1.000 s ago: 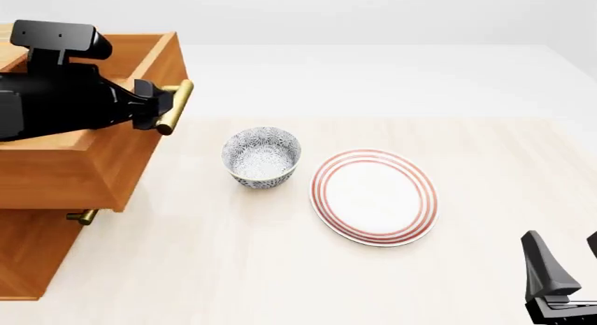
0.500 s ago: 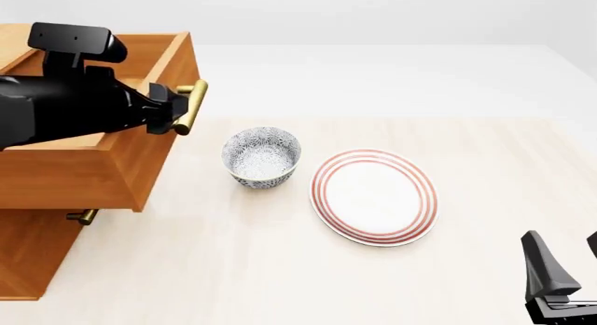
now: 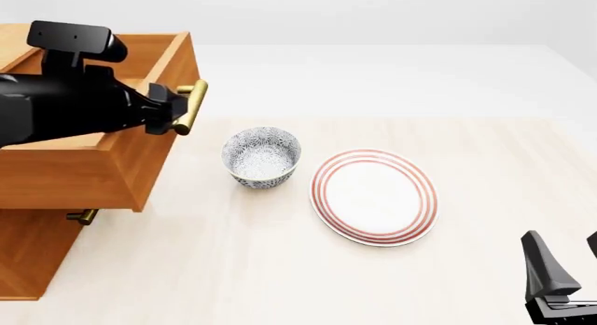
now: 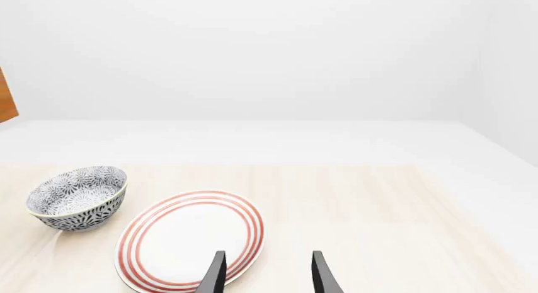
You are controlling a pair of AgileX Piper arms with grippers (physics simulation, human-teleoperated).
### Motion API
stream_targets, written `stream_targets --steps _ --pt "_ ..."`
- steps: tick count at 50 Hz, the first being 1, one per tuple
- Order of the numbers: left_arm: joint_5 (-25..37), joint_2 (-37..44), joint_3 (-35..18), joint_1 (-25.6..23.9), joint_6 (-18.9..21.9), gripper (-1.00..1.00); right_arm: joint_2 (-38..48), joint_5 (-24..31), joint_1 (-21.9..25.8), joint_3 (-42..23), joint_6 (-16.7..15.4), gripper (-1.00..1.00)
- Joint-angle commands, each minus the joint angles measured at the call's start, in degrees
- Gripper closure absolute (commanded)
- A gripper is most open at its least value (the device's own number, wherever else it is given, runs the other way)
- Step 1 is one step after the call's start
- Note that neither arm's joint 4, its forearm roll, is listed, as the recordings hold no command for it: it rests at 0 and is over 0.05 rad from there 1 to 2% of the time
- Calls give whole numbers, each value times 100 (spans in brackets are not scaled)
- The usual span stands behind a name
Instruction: Open the top drawer of the cabinet.
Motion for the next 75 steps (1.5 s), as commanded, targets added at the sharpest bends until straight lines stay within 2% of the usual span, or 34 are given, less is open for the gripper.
stream_targets --steps 1,11,34,36,65,75 --pt "174 -195 -276 -168 408 -100 -10 10 0 -1 1 -100" --pt "400 -266 -497 -127 519 -100 -11 11 -2 -1 1 -100" --pt "590 -560 -628 -54 687 -100 -11 10 -1 -1 2 -100" --pt "588 -645 -604 4 560 -100 -11 10 0 -1 1 -100" --pt "655 -1473 -493 176 618 -100 -11 10 -1 -1 1 -100" --pt "722 -1615 -625 243 664 -100 -10 10 -1 -1 2 -100"
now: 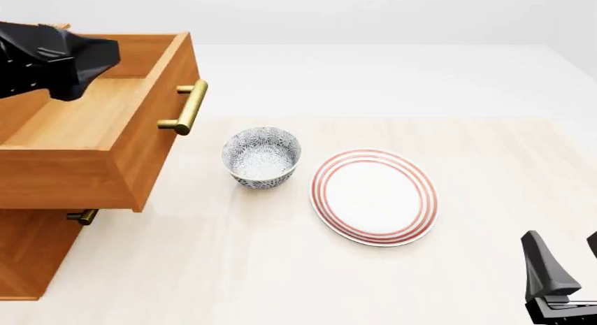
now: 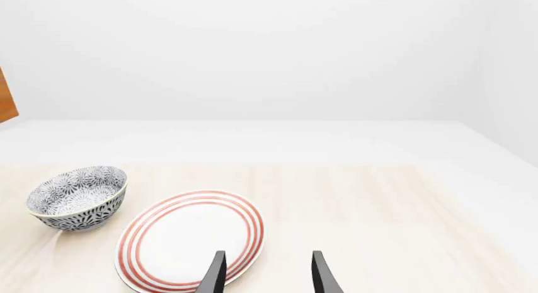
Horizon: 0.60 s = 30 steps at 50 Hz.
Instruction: Open the top drawer of the cabinet.
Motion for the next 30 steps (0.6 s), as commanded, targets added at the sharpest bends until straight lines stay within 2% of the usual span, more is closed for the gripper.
stream_targets --steps 1,30 --pt "61 -240 -93 86 62 -100 -9 10 -1 -1 2 -100" --pt "323 -602 -413 180 326 -100 -11 10 -2 -1 2 -100"
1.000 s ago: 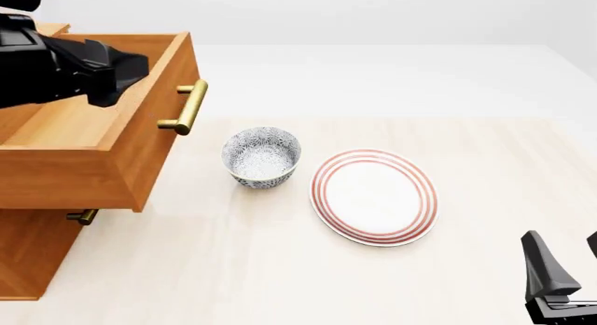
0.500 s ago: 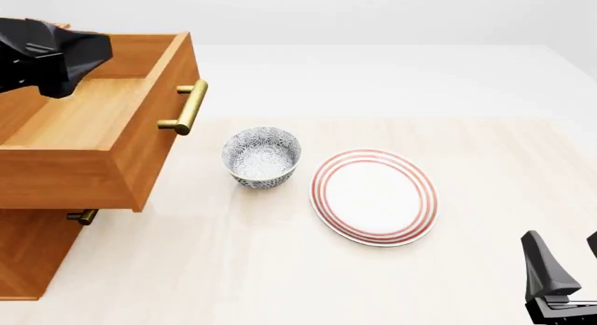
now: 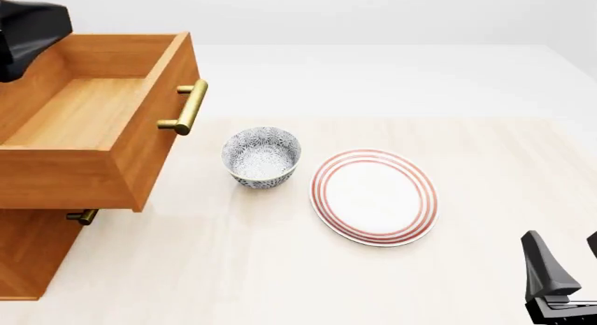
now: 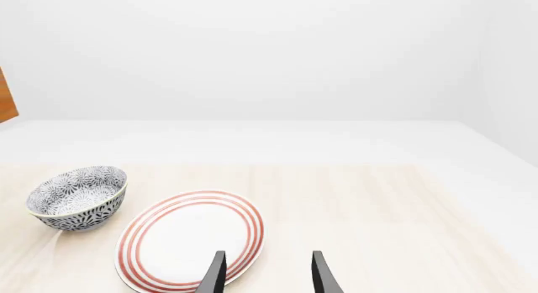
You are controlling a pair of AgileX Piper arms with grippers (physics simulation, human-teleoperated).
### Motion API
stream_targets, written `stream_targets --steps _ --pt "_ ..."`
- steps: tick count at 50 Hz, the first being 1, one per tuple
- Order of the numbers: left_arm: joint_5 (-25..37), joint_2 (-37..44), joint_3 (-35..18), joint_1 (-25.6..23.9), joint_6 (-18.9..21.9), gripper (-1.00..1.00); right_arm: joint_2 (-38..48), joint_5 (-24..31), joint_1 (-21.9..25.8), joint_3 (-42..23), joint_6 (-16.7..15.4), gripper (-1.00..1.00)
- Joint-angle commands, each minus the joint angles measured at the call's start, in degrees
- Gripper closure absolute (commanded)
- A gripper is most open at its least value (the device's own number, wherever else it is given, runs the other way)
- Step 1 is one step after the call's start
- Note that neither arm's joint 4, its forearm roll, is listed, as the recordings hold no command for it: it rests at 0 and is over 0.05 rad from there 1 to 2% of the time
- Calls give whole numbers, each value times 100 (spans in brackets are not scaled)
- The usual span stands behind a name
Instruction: Open the top drawer of the cabinet.
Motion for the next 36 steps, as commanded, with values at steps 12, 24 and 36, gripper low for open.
stream_targets --steps 12,24,36 --pt "232 -369 -92 135 82 -100 -9 10 -1 -1 2 -100" --pt "345 -558 -74 171 101 -100 -30 33 12 -5 1 -100" --pt "365 -672 -165 153 152 -100 -22 24 13 -5 1 -100"
